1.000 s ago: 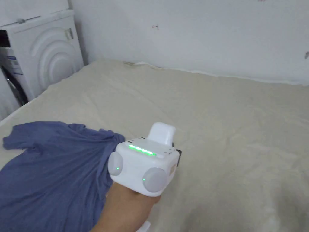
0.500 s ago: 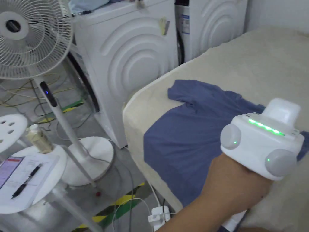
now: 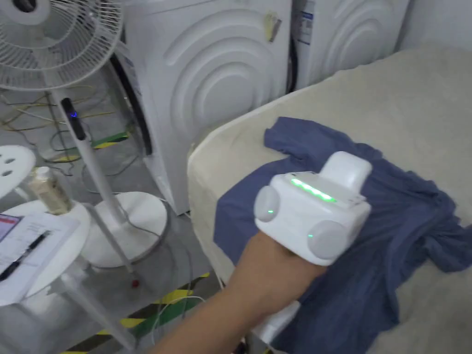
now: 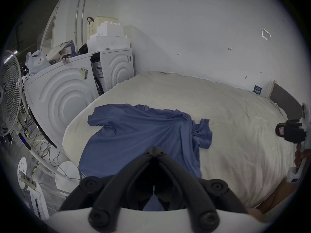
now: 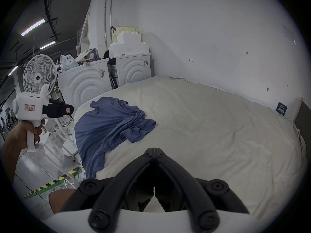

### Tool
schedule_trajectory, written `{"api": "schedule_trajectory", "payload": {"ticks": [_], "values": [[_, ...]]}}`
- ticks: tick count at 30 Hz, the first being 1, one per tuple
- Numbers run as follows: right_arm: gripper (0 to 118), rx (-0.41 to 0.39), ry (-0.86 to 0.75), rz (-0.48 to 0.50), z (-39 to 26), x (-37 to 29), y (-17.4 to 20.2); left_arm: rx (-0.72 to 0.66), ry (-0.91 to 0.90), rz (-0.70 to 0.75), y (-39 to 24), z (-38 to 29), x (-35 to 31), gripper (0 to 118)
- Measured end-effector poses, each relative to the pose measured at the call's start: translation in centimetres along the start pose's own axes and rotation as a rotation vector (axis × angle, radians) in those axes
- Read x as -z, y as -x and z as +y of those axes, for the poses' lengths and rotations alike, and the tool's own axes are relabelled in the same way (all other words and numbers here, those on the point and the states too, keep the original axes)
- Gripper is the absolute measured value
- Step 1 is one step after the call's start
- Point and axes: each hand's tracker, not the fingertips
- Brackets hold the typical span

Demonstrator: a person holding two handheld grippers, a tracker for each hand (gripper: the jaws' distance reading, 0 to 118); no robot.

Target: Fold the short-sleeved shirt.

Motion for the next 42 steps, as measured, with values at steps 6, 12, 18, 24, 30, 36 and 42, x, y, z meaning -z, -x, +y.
{"api": "schedule_trajectory", "payload": {"ticks": [6,12,18,24,30,36,42], "values": [[0,0.009,0.026,-0.049,-1.1,-0.5,-1.7,0.072,0.066,-0.083,2.9,1.0,5.7,0],[0,0.057,0.051,-0.098,-2.4,-0.9,-4.1,0.03,0.19,-0.214,6.0,3.0,13.3,0],[0,0.064,0.071,-0.129,-3.2,-0.8,-4.8,0.032,0.227,-0.267,7.1,3.9,17.6,109],[0,0.057,0.098,-0.142,-3.6,-0.1,-5.1,0.176,0.337,-0.291,5.6,4.2,19.8,109],[0,0.053,0.115,-0.144,-3.8,0.5,-5.0,0.197,0.432,-0.2,5.6,2.5,23.2,109],[0,0.044,0.134,-0.152,-4.3,0.8,-5.3,0.217,0.433,-0.168,4.8,1.2,24.0,114],[0,0.053,0.133,-0.163,-4.5,0.6,-5.7,0.215,0.452,-0.158,4.8,1.7,23.1,108]]}}
